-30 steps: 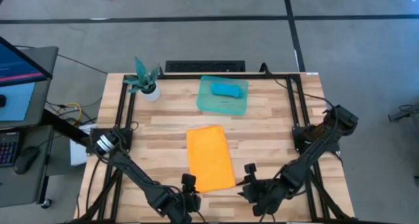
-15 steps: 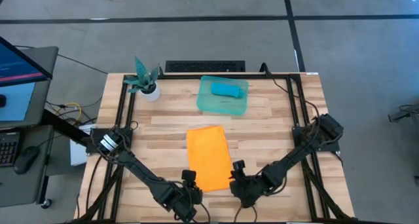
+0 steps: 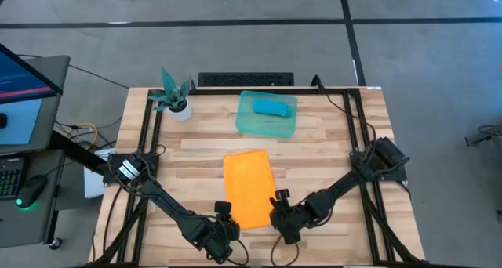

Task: Roll microfiber towels into tight, uniform cylinder then place into a basket
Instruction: Fold the yellow microfiber towel

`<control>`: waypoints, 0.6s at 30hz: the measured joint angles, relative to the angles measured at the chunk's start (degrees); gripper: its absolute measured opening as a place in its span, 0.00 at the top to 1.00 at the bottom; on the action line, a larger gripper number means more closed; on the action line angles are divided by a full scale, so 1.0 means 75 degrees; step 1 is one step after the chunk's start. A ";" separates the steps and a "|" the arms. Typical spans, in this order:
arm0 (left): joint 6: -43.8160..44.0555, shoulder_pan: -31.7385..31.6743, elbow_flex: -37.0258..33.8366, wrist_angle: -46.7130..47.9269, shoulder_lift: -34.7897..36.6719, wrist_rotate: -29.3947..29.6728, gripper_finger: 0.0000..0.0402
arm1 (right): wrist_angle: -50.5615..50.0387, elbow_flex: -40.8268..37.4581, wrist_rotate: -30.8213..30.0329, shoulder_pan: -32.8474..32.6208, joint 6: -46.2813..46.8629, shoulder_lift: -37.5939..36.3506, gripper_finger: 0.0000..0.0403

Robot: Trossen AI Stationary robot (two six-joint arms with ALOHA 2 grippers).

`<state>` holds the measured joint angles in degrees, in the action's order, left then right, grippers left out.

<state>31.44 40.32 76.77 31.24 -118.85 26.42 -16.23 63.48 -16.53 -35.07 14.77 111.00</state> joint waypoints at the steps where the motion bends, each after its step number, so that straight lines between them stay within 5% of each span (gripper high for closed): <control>1: 0.0000 -0.0008 0.0000 0.0000 0.0000 0.0008 0.64 | 0.0003 0.0000 0.0010 0.0027 0.0013 0.0000 0.46; 10: 0.0065 -0.0167 -0.0009 -0.0105 -0.0012 0.0049 0.64 | 0.0038 0.0017 0.0611 0.0366 0.0433 0.0093 0.52; 18: -0.0034 -0.0207 -0.0015 -0.0206 -0.0038 0.0058 0.75 | 0.0082 0.0017 0.0789 0.0462 0.0331 0.0093 0.81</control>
<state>31.19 38.76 76.66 29.70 -119.13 26.85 -15.62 63.61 -10.61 -31.61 17.25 111.70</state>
